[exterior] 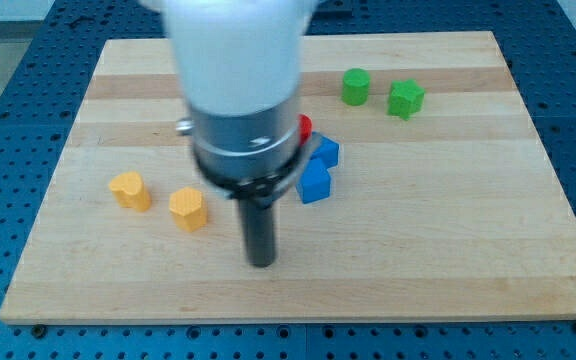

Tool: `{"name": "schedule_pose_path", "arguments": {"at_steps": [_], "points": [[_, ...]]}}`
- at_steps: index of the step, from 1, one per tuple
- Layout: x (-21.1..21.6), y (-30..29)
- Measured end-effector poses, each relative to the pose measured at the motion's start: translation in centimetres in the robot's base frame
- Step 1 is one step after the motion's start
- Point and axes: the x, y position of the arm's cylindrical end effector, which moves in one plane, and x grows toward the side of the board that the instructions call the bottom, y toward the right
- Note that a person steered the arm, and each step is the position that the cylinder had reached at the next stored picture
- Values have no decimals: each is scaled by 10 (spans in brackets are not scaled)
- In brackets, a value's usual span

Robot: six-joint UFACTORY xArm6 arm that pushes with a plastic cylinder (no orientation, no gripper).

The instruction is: Move yellow hexagon towards blue cube

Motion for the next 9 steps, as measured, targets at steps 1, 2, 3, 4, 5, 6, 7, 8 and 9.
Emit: {"name": "schedule_pose_path", "arguments": {"at_steps": [1, 2, 3, 4, 5, 6, 7, 8, 9], "points": [[0, -73], [-11, -109], [-33, -109], [-37, -108], [-41, -102], [-53, -94], [-66, -93], [-72, -75], [-73, -54]]}}
